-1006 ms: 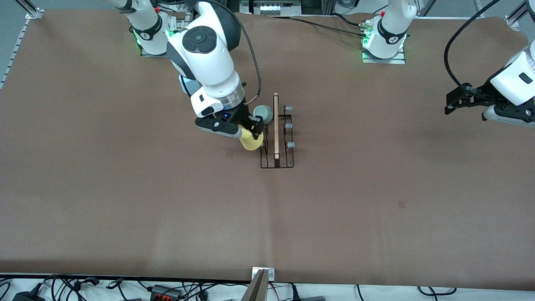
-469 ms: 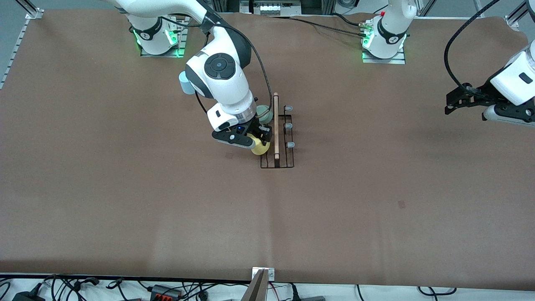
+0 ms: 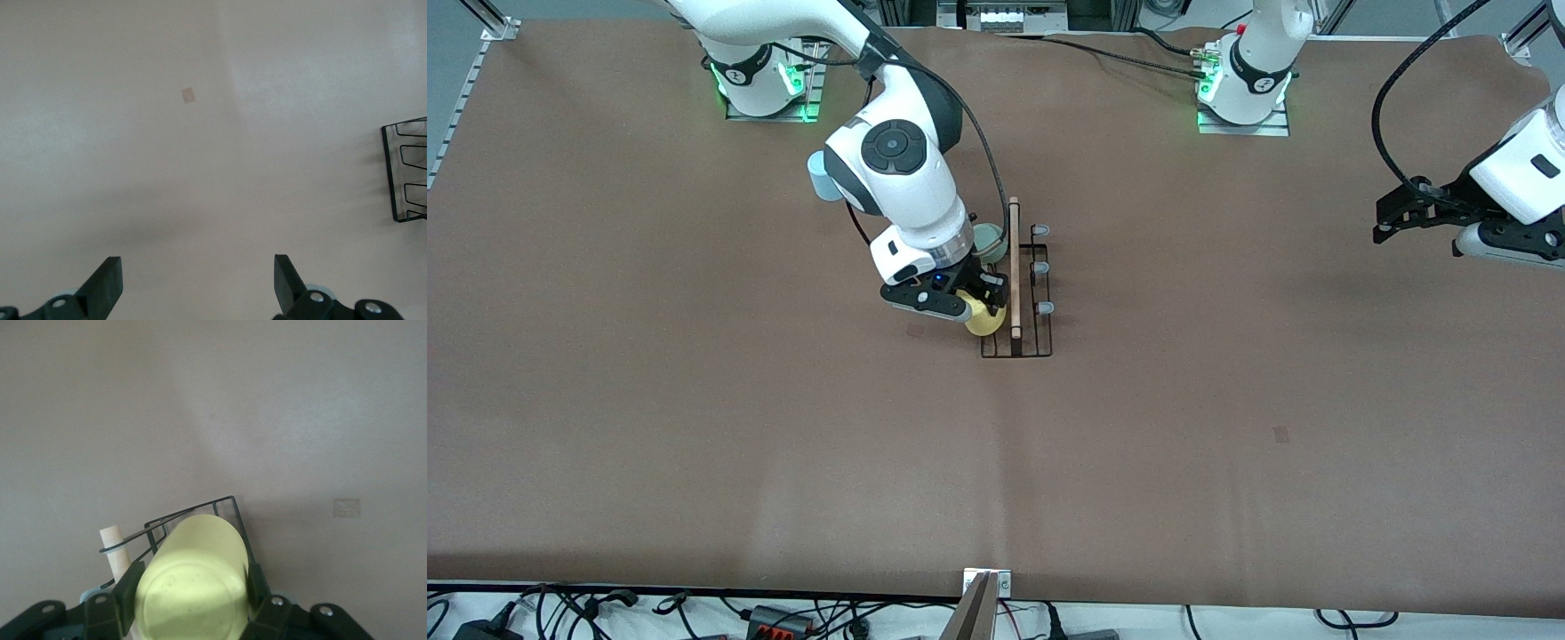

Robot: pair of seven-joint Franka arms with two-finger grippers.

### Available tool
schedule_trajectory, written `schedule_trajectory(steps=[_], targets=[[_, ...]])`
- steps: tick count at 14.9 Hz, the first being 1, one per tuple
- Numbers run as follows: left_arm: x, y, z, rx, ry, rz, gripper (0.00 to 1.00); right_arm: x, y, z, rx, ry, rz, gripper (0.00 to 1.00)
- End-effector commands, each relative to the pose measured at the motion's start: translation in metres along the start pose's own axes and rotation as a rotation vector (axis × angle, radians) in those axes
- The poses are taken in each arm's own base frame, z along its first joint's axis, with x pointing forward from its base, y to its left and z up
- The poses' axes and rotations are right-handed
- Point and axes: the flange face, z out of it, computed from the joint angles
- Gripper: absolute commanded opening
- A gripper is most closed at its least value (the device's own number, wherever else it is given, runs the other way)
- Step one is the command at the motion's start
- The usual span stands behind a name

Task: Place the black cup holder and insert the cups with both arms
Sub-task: 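Lower the yellow cup onto a holder peg and open the right gripper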

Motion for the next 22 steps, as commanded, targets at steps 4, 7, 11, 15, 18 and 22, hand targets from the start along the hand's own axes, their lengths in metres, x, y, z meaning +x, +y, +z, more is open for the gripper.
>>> schedule_trajectory(steps=[4,7,11,15,18,22], targets=[[0.001,0.000,-0.007,0.006,-0.002,0.020,1.00,0.004,0.001,0.019,-0.019,0.014,0.000,0.05],[0.001,0.000,-0.006,0.006,-0.004,0.020,1.00,0.010,0.006,0.025,-0.030,0.019,0.000,0.67],[0.001,0.000,-0.006,0.006,-0.004,0.020,1.00,0.016,0.010,0.023,-0.033,0.026,0.006,0.99],[0.001,0.000,-0.007,0.006,-0.002,0.020,1.00,0.030,0.010,-0.006,-0.008,0.053,0.025,1.00],[0.001,0.000,-0.006,0.006,-0.004,0.020,1.00,0.054,0.032,-0.069,-0.009,0.084,0.054,1.00],[0.001,0.000,-0.006,0.006,-0.004,0.020,1.00,0.088,0.098,-0.150,-0.111,0.067,-0.010,1.00]])
